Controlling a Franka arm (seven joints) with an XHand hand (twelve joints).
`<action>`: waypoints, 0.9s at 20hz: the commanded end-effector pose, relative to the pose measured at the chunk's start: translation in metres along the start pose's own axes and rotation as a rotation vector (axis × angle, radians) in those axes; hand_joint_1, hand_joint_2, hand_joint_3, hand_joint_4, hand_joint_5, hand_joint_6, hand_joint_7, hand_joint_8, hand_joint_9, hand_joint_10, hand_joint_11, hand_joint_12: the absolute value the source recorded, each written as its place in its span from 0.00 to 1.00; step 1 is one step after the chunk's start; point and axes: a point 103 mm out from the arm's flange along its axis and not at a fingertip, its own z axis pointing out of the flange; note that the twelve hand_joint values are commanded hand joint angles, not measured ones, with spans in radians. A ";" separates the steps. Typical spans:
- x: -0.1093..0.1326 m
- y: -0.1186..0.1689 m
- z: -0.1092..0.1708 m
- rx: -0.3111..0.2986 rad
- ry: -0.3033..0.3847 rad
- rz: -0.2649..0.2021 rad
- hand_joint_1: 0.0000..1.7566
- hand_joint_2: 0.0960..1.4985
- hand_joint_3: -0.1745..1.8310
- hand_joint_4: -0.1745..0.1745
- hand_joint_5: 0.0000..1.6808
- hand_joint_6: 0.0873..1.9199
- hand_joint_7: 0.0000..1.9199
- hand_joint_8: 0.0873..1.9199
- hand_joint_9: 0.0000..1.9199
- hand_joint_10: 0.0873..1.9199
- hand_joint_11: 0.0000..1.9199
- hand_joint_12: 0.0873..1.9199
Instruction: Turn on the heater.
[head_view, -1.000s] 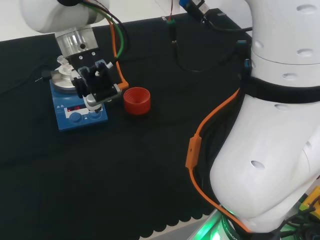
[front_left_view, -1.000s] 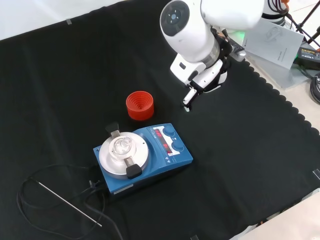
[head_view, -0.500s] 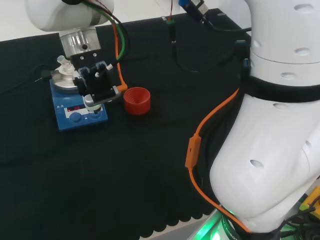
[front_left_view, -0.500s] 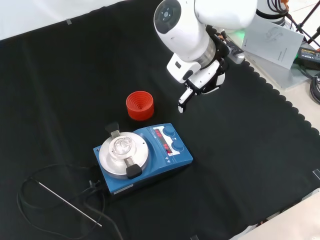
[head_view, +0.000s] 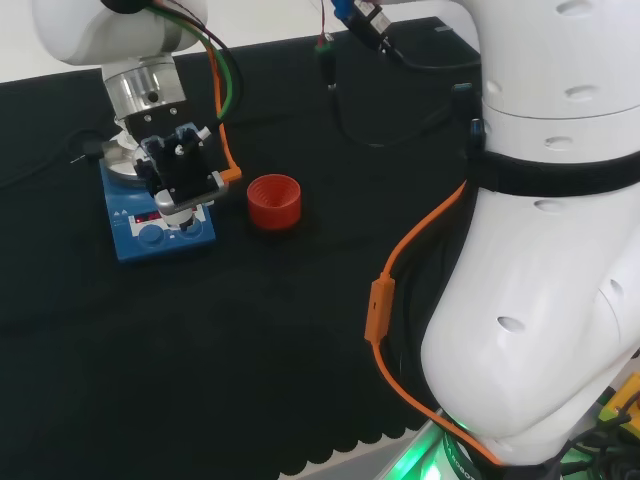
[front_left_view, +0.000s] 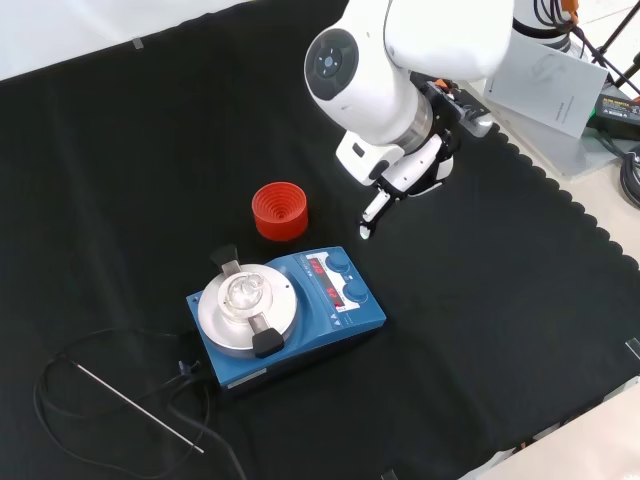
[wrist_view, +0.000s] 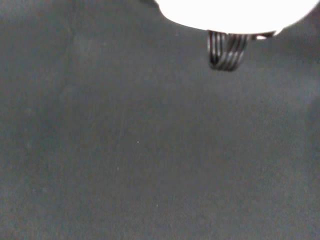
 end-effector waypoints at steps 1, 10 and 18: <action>0.004 -0.002 0.003 0.013 -0.012 -0.011 0.88 0.36 0.64 0.42 0.09 0.23 0.80 1.00 0.82 0.99 0.75 0.77; 0.014 -0.003 0.014 0.023 -0.004 -0.043 0.87 0.37 0.64 0.46 0.09 0.22 0.79 1.00 0.81 1.00 0.75 0.77; 0.013 0.006 0.011 0.000 0.009 -0.029 0.88 0.37 0.64 0.46 0.09 0.19 0.79 1.00 0.81 1.00 0.75 0.78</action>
